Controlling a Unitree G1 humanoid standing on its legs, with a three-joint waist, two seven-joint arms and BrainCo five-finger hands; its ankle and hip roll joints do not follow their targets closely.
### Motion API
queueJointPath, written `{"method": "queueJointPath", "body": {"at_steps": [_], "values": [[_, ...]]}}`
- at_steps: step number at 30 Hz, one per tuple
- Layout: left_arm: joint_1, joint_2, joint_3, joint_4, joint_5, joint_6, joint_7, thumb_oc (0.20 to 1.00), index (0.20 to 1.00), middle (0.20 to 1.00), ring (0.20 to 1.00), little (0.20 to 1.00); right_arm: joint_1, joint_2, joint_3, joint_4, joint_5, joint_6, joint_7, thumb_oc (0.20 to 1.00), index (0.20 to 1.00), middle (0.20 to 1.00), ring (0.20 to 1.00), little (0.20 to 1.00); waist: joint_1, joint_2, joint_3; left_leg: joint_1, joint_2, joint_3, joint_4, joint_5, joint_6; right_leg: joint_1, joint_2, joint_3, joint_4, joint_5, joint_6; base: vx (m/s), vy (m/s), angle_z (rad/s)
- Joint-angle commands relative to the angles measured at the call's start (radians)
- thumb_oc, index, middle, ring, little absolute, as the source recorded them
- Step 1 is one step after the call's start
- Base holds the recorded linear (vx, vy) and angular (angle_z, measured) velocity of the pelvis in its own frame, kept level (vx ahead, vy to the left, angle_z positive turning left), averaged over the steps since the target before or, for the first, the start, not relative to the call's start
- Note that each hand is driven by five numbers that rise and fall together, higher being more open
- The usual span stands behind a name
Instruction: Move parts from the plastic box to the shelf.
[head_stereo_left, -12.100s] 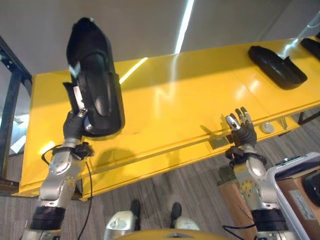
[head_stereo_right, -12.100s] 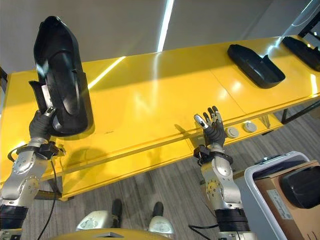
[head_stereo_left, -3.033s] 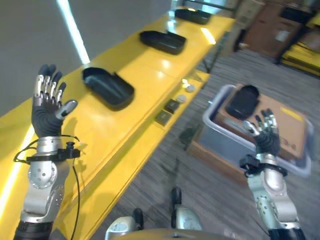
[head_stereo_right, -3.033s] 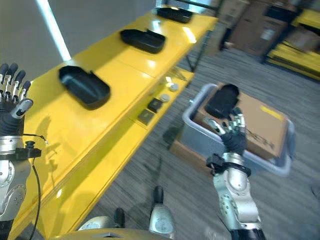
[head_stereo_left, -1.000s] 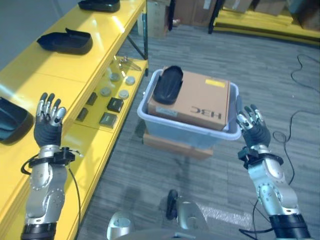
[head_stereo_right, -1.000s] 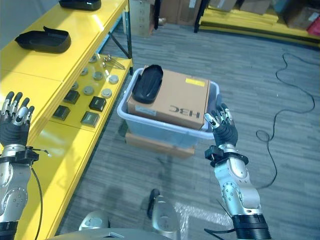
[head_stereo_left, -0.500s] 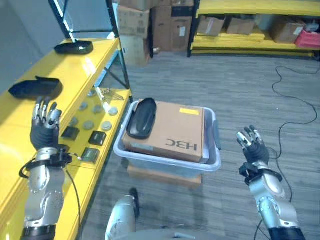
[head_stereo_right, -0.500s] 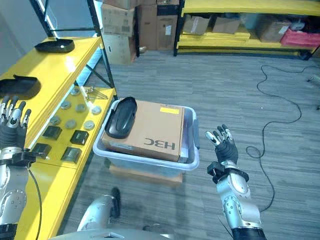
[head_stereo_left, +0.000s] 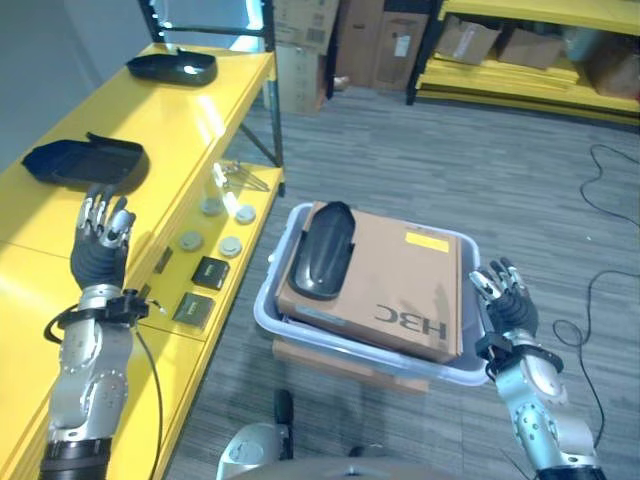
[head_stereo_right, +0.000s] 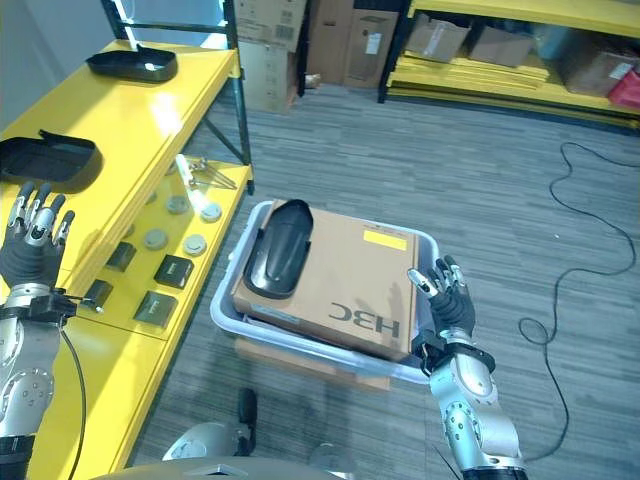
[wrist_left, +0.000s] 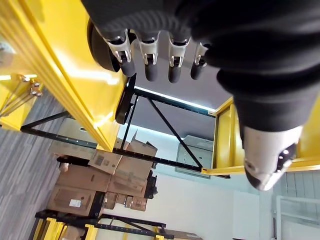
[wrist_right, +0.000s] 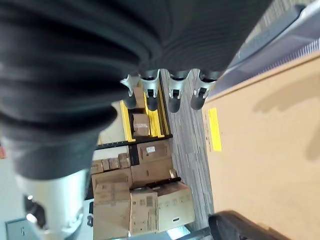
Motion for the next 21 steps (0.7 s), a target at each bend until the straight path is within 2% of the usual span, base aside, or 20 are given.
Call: {"method": "queueJointPath", "body": {"at_steps": [1,3,5,7,8,12,17,18,21], "values": [[-0.023,0.053,0.066,-0.077,0.045,-0.018,-0.041,1.0,1.0,1.0,1.0,1.0,-0.063,-0.013,-0.01,-0.054,-0.048,-0.038,-0.041,1.0,1.0,1.0,1.0,1.0,0.01,-0.016,-0.012,0.013,0.069,-0.024,0.06,-0.086,-0.09,-0.052,-0.036,0.011,-0.08,0.151,0.055,0.02,0.064,0.0],[-0.03,0.068,0.057,-0.087,0.062,0.002,-0.047,1.0,1.0,1.0,1.0,1.0,-0.079,-0.009,-0.001,-0.062,-0.08,-0.052,-0.068,1.0,1.0,1.0,1.0,1.0,0.019,-0.013,-0.01,0.005,0.061,-0.033,0.076,-0.1,-0.074,-0.08,-0.042,0.021,-0.024,0.131,0.061,0.01,0.022,0.0],[-0.026,0.079,0.053,-0.083,0.058,-0.006,-0.045,1.0,1.0,1.0,1.0,1.0,-0.091,-0.012,0.008,-0.071,-0.108,-0.04,-0.062,1.0,1.0,1.0,1.0,1.0,0.017,-0.006,-0.002,0.013,0.066,-0.041,0.074,-0.099,-0.067,-0.108,-0.043,0.041,0.013,0.125,0.061,0.01,-0.007,-0.02],[-0.028,0.089,0.053,-0.085,0.039,-0.001,-0.029,1.0,1.0,1.0,1.0,1.0,-0.105,-0.014,0.018,-0.07,-0.116,-0.021,-0.06,1.0,1.0,1.0,1.0,1.0,0.022,-0.006,0.003,0.01,0.061,-0.04,0.081,-0.108,-0.072,-0.114,-0.055,0.042,-0.027,0.157,0.068,0.06,-0.082,-0.03],[-0.033,0.097,0.053,-0.08,0.015,-0.005,0.0,1.0,1.0,1.0,1.0,1.0,-0.156,-0.022,0.045,-0.036,-0.19,0.0,-0.068,1.0,1.0,1.0,1.0,1.0,0.041,-0.006,0.012,-0.009,0.069,-0.041,0.112,-0.114,-0.077,-0.114,-0.063,0.034,-0.055,0.174,0.07,0.07,-0.138,0.0],[-0.046,0.071,0.01,-0.06,-0.006,-0.044,0.006,1.0,1.0,1.0,1.0,1.0,-0.226,-0.047,0.074,0.045,-0.236,-0.014,-0.107,1.0,1.0,1.0,1.0,1.0,0.066,-0.009,0.037,-0.093,0.091,-0.054,0.19,-0.106,-0.101,-0.101,-0.054,0.01,-0.086,0.177,0.05,0.03,-0.076,0.0],[-0.097,0.066,-0.052,-0.049,-0.001,-0.09,-0.005,1.0,1.0,1.0,1.0,1.0,-0.376,-0.068,0.123,0.177,-0.278,-0.042,-0.219,1.0,1.0,1.0,1.0,1.0,0.107,-0.007,0.082,-0.181,0.103,-0.079,0.224,-0.095,-0.116,-0.101,-0.05,-0.041,-0.108,0.168,0.039,-0.07,-0.034,0.35],[-0.122,0.073,-0.069,-0.051,0.001,-0.096,-0.03,1.0,1.0,1.0,1.0,1.0,-0.463,-0.064,0.145,0.253,-0.303,-0.045,-0.287,1.0,1.0,1.0,1.0,1.0,0.132,-0.009,0.101,-0.207,0.101,-0.092,0.229,-0.094,-0.116,-0.105,-0.053,-0.065,-0.112,0.167,0.04,-0.11,-0.037,0.37],[-0.142,0.082,-0.085,-0.05,-0.003,-0.09,-0.045,1.0,1.0,1.0,1.0,1.0,-0.54,-0.067,0.169,0.329,-0.305,-0.036,-0.348,1.0,1.0,1.0,1.0,1.0,0.156,-0.007,0.113,-0.226,0.091,-0.112,0.23,-0.088,-0.118,-0.103,-0.055,-0.087,-0.119,0.169,0.04,-0.03,-0.004,0.3]]}}
